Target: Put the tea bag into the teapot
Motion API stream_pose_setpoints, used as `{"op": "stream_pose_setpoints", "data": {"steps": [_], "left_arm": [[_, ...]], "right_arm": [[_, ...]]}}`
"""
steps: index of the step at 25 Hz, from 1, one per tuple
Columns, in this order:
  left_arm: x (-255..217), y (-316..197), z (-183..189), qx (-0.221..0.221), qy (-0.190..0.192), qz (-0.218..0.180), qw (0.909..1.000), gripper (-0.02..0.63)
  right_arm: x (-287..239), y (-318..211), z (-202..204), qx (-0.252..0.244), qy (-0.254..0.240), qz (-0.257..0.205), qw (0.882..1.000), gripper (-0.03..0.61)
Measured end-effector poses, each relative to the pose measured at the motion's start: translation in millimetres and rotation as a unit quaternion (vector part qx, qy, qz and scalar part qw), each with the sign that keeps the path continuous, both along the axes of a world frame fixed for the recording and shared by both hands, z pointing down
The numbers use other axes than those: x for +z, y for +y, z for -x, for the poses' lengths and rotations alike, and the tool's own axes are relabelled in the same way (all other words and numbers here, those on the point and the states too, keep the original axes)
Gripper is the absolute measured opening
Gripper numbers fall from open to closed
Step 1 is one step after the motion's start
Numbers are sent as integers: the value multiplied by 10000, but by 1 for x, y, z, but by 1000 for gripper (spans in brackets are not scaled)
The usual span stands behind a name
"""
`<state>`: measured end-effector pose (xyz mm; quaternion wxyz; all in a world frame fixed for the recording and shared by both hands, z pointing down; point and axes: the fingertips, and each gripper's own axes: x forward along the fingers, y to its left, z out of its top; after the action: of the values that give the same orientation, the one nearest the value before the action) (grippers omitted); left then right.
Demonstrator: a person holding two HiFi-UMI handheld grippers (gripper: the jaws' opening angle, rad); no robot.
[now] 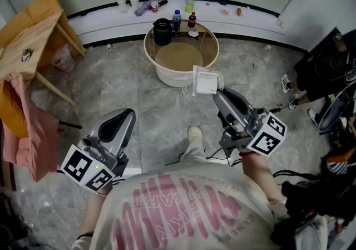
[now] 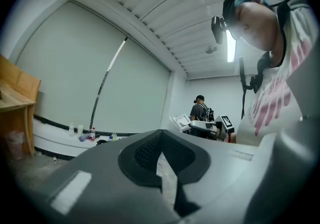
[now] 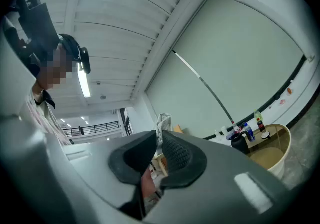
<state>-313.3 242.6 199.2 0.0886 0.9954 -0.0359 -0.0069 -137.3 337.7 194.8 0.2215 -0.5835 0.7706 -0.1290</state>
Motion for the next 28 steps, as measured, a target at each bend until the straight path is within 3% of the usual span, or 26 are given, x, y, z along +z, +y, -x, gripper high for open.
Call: {"op": "stream_pose_setpoints", "data": {"steps": [15,28], "left_arm": [[7,-20,-18,-269,19,116,9996,17],[1,-79,-148,-855,2,366,9957,17]], "right_arm": [[9,-21,-25,-244,-220,19,9995,44],[7,-91,-168,-702,-206,107,9973,44]]}}
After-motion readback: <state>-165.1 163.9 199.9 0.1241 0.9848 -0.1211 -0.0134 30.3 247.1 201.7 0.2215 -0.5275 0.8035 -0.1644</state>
